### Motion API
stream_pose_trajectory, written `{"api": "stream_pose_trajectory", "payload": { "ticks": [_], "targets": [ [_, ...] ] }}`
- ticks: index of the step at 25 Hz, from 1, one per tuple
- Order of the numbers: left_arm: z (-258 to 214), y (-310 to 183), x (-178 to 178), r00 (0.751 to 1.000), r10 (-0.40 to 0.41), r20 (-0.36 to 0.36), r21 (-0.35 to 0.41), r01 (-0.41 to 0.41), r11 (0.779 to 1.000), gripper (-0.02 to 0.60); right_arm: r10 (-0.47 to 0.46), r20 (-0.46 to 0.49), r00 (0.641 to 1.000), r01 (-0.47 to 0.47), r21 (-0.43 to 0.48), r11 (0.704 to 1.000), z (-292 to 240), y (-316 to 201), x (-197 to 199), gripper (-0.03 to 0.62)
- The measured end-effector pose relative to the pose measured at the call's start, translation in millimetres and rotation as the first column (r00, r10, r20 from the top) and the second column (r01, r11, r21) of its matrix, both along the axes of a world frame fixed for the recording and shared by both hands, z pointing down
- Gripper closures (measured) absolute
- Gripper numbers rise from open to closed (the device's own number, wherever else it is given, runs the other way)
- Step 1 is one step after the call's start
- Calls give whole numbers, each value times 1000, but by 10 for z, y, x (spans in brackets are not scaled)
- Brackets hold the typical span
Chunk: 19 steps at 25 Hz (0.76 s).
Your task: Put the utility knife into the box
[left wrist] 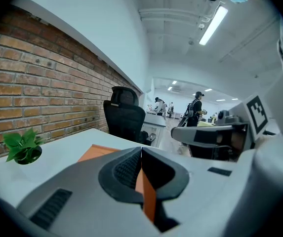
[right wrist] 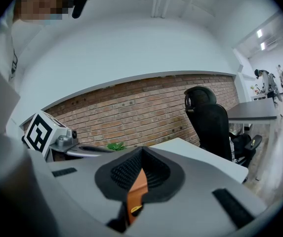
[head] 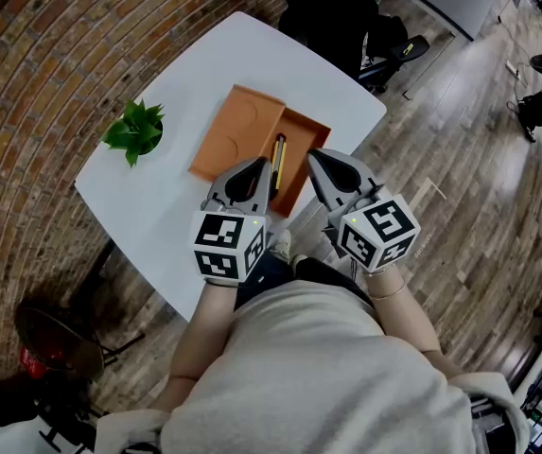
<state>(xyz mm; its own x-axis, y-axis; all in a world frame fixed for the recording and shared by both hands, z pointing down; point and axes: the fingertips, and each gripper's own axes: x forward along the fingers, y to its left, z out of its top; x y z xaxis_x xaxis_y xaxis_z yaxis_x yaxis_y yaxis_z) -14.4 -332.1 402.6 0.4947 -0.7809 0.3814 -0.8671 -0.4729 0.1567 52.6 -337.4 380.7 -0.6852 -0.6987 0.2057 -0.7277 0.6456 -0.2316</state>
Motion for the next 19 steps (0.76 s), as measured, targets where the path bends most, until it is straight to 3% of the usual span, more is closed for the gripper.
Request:
{"api": "stream_pose_trajectory", "payload": {
  "ticks": [19],
  "targets": [
    [57,-31,7,1000,5,-18,-36,-6,999,574,-16,-45,999,14,-35,999,137,3,-13,595]
  ]
}}
